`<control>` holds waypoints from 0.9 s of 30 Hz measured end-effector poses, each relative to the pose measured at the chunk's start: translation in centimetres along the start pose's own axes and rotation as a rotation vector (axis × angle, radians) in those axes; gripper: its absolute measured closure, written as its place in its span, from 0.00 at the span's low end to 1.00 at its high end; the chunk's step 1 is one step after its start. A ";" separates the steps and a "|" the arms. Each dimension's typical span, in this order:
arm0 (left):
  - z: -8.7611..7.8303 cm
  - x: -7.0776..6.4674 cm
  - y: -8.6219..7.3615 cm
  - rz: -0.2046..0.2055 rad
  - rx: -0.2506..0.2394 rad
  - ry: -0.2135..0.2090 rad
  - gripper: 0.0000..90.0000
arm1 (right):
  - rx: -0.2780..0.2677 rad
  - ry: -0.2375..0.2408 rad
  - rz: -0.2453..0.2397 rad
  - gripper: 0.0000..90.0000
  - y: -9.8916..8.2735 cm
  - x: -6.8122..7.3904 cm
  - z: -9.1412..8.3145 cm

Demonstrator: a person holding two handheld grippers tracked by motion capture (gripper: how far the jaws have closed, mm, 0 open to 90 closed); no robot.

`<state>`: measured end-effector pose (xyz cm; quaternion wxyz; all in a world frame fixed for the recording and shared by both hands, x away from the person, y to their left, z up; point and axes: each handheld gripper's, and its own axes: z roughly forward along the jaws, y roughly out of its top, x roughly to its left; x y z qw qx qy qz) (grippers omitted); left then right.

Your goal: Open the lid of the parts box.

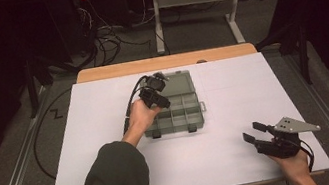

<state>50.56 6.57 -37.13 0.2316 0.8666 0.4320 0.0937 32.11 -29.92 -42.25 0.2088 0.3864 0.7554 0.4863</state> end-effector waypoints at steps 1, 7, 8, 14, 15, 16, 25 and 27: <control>0.1 0.0 0.0 -0.001 0.002 0.000 0.69 | 0.000 0.000 -0.001 0.48 0.0 0.0 0.0; 0.3 0.0 0.0 0.002 0.016 0.006 0.69 | 0.000 -0.001 -0.001 0.48 0.0 0.0 0.0; 0.3 0.0 0.0 0.002 0.019 0.006 0.69 | 0.000 0.000 -0.001 0.48 0.0 0.0 0.0; 0.4 0.2 -0.1 -0.003 0.025 0.006 0.69 | 0.001 0.001 0.000 0.48 0.0 0.0 0.0; 0.4 0.1 -0.1 -0.002 0.024 0.007 0.69 | 0.001 0.001 -0.001 0.48 0.0 0.0 0.0; 0.4 0.1 -0.1 -0.002 0.025 0.007 0.69 | 0.001 0.001 -0.001 0.48 0.0 0.0 0.0; 0.3 0.0 -0.1 0.003 0.021 0.006 0.64 | 0.001 0.000 -0.002 0.48 0.0 0.1 0.0; 0.2 -0.1 -0.1 0.005 0.021 0.008 0.63 | 0.001 0.001 -0.003 0.48 0.0 0.1 0.0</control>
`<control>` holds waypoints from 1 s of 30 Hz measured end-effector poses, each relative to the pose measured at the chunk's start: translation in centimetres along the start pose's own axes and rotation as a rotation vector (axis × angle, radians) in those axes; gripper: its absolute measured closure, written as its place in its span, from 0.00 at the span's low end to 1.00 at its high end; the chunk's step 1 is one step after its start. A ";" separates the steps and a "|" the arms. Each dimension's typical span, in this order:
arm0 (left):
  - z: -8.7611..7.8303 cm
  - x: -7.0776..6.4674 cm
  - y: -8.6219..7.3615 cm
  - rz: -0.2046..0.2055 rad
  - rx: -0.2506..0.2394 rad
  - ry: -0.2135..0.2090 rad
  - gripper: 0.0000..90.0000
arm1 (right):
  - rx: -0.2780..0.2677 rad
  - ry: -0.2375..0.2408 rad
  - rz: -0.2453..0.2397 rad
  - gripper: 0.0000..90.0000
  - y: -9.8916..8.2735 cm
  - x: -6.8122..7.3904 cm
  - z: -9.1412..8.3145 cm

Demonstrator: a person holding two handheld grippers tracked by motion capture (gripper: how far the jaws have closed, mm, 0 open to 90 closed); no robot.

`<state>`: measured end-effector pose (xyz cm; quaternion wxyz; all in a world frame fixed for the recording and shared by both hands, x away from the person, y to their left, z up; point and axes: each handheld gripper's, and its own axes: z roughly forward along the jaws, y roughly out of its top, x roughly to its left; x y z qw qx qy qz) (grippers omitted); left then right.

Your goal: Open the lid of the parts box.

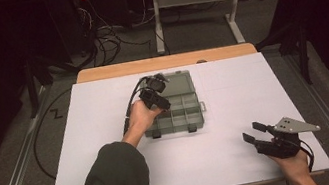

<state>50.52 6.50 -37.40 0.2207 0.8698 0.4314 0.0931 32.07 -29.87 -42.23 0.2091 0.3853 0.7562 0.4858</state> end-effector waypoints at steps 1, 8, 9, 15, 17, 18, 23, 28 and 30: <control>0.0 0.0 0.0 0.001 0.000 0.001 0.62 | 0.000 0.000 0.000 0.48 0.0 0.0 0.0; -0.5 -0.2 -0.1 0.008 -0.006 0.014 0.58 | 0.000 0.000 0.000 0.48 0.0 0.0 0.0; -0.6 -0.2 -0.2 0.004 -0.009 0.014 0.58 | 0.001 -0.001 0.000 0.48 0.0 0.0 0.0; -1.0 -0.2 -0.4 0.010 -0.005 0.031 0.55 | 0.001 -0.001 -0.002 0.48 0.0 0.0 0.0; -1.2 -0.1 -0.4 0.009 -0.006 0.035 0.54 | 0.001 -0.001 -0.002 0.48 0.0 0.0 0.0; -1.2 -0.1 -0.5 0.011 -0.004 0.035 0.54 | 0.001 0.000 -0.003 0.48 0.0 0.0 0.0; -1.4 -0.2 -0.7 0.010 -0.012 0.044 0.52 | 0.001 0.000 -0.001 0.48 0.0 0.0 0.0; -1.5 -0.1 -1.1 0.010 -0.018 0.044 0.50 | 0.001 0.000 0.002 0.48 0.0 0.0 0.0; -1.6 -0.1 -1.3 0.009 -0.022 0.044 0.50 | 0.001 -0.001 0.001 0.48 0.0 0.0 0.0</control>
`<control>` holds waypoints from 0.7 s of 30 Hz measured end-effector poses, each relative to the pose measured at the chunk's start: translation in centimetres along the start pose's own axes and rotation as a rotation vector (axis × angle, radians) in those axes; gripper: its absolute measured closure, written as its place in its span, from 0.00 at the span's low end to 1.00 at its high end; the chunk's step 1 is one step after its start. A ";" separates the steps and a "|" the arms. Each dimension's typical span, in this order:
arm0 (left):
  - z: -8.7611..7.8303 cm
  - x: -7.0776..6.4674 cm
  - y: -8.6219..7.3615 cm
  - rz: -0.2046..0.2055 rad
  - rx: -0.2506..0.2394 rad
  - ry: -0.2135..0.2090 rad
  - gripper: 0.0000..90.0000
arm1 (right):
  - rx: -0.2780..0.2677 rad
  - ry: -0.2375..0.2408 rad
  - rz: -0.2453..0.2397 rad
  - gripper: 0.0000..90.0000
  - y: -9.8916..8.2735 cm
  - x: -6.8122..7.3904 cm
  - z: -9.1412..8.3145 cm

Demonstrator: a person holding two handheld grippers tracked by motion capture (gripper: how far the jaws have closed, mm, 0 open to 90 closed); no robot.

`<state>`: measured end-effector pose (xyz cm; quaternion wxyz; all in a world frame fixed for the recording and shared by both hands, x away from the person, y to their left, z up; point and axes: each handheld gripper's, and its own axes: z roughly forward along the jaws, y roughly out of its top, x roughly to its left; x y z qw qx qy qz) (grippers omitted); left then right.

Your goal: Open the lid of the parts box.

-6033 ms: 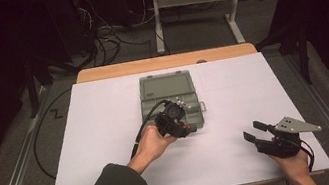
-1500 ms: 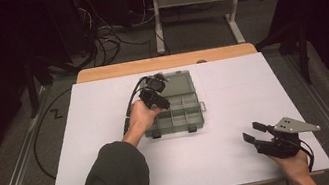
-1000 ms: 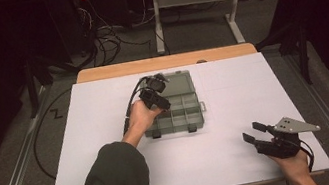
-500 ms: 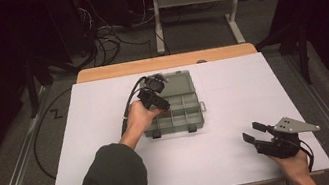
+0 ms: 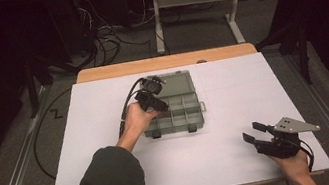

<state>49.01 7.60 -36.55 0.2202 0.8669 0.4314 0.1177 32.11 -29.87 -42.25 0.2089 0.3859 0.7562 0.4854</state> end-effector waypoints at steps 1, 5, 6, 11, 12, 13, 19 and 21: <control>-0.1 0.0 -0.1 -0.001 -0.003 -0.001 0.50 | 0.001 0.001 -0.001 0.48 0.0 0.0 0.0; -0.2 0.1 -0.3 -0.003 -0.004 0.000 0.49 | 0.001 0.000 0.000 0.48 0.0 0.0 0.0; -0.2 0.2 -0.4 -0.003 -0.005 0.002 0.49 | 0.001 0.000 0.000 0.48 0.0 0.0 0.0; -0.3 0.3 -0.7 -0.009 -0.008 0.002 0.49 | 0.001 0.001 -0.001 0.48 0.0 0.0 0.0; -0.4 0.3 -0.7 -0.010 -0.008 0.000 0.48 | 0.001 0.001 -0.001 0.48 0.0 0.0 0.0; -0.4 0.3 -0.7 -0.012 -0.010 -0.001 0.48 | 0.001 0.001 -0.001 0.48 0.0 0.0 0.0; -0.7 0.3 -0.9 -0.011 -0.018 0.002 0.47 | 0.001 0.000 -0.001 0.48 0.0 0.0 0.0; -0.8 0.2 -0.9 -0.008 -0.017 0.002 0.47 | 0.001 0.000 0.000 0.48 0.0 0.0 0.0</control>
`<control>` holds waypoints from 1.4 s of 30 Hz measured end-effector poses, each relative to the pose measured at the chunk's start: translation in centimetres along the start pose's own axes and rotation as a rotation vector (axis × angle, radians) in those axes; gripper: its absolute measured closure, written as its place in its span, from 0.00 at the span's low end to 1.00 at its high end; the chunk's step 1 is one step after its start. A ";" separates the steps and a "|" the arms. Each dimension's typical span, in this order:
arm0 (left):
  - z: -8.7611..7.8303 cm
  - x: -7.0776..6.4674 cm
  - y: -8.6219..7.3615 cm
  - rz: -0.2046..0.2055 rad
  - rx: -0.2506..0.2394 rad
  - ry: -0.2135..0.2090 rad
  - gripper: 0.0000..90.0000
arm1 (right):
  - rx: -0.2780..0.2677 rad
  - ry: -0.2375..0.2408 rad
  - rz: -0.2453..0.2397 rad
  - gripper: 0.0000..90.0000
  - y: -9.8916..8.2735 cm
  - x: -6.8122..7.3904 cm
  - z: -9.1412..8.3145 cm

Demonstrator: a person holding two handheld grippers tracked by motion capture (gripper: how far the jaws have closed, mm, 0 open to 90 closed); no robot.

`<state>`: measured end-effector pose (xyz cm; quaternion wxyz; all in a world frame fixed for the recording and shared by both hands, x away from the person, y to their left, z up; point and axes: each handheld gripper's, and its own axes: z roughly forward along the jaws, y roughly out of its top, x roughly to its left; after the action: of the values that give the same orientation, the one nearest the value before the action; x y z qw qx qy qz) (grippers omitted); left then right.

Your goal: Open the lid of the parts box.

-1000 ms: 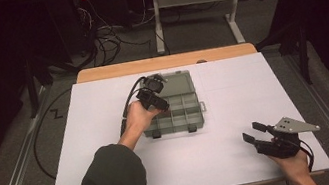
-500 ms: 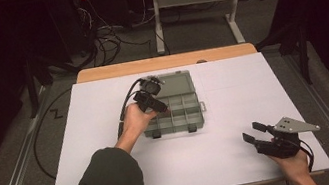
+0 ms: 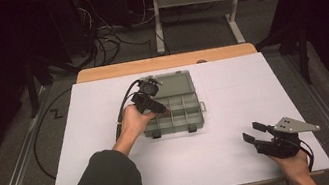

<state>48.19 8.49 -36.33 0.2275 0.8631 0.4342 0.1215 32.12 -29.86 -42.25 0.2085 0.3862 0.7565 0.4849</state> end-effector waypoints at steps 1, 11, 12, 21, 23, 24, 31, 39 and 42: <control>0.0 0.0 -0.1 -0.001 -0.005 0.001 0.47 | 0.000 0.001 -0.001 0.48 0.0 0.0 0.0; -0.5 -0.3 -0.7 0.012 -0.014 0.004 0.46 | 0.001 0.000 0.000 0.47 0.0 0.0 0.0; -0.6 -0.4 -0.8 0.013 -0.017 0.006 0.46 | 0.002 0.000 0.000 0.47 0.0 0.0 0.0; -0.9 -0.5 -1.4 0.020 -0.015 -0.004 0.45 | 0.003 -0.003 0.010 0.47 0.0 -0.2 0.1; -1.2 -0.5 -1.6 0.019 -0.024 -0.005 0.45 | 0.001 -0.003 0.014 0.47 0.0 -0.1 0.1; -1.3 -0.5 -1.7 0.018 -0.031 -0.006 0.45 | 0.001 -0.003 0.012 0.47 0.0 -0.1 0.1; -1.6 -0.6 -2.5 0.019 -0.039 -0.011 0.45 | 0.000 -0.007 0.011 0.47 0.0 -0.1 0.0; -2.2 -0.5 -3.2 0.016 -0.046 -0.013 0.45 | 0.002 -0.008 0.012 0.47 0.1 0.0 0.1; -2.5 -0.5 -3.3 0.019 -0.055 -0.015 0.45 | 0.001 -0.011 0.008 0.47 0.0 0.0 0.0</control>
<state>44.58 10.51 -35.84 0.2534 0.8615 0.4206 0.1291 32.18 -29.84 -42.23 0.2105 0.3919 0.7540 0.4833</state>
